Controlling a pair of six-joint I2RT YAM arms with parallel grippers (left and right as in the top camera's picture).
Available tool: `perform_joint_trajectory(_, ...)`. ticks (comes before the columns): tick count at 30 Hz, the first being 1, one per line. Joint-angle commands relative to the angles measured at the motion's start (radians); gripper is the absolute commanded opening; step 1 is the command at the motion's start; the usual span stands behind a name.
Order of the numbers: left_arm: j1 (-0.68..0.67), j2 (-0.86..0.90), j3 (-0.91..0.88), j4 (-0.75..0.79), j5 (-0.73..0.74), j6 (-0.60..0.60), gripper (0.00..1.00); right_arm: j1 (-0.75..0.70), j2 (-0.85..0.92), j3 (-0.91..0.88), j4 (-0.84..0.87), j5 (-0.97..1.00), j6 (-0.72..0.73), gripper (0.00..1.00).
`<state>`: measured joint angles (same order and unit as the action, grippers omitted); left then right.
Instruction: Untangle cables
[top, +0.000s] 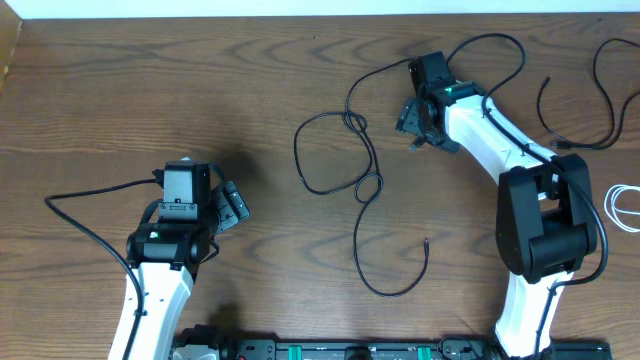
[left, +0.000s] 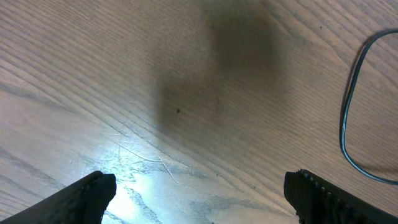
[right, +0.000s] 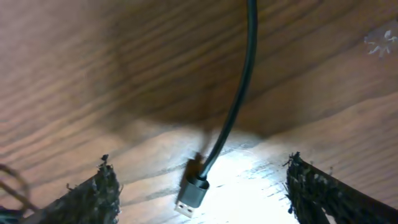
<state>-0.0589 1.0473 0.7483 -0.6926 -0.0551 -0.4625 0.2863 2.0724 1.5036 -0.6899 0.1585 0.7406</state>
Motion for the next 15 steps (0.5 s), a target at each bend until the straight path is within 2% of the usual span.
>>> perform_joint_trajectory(1, 0.005, 0.003, 0.006, -0.003, -0.01, 0.02, 0.93, -0.006, 0.033, 0.0, 0.001, 0.023, 0.043, 0.8)
perform_joint_trajectory(5, 0.005, 0.003, 0.006, -0.003, -0.01, 0.02, 0.93, -0.006, 0.065, 0.0, 0.004, 0.024, 0.057, 0.73)
perform_joint_trajectory(9, 0.005, 0.003, 0.006, -0.003, -0.01, 0.02, 0.93, -0.006, 0.085, 0.0, 0.023, 0.023, 0.056, 0.56)
perform_joint_trajectory(11, 0.005, 0.003, 0.006, -0.003, -0.01, 0.02, 0.93, -0.006, 0.086, 0.0, 0.025, 0.023, 0.056, 0.41)
perform_joint_trajectory(14, 0.005, 0.003, 0.006, -0.003, -0.01, 0.02, 0.93, -0.006, 0.086, 0.0, 0.024, 0.022, 0.055, 0.01)
perform_joint_trajectory(15, 0.005, 0.003, 0.006, -0.003, -0.01, 0.02, 0.93, -0.006, 0.086, 0.0, 0.021, 0.021, 0.055, 0.01)
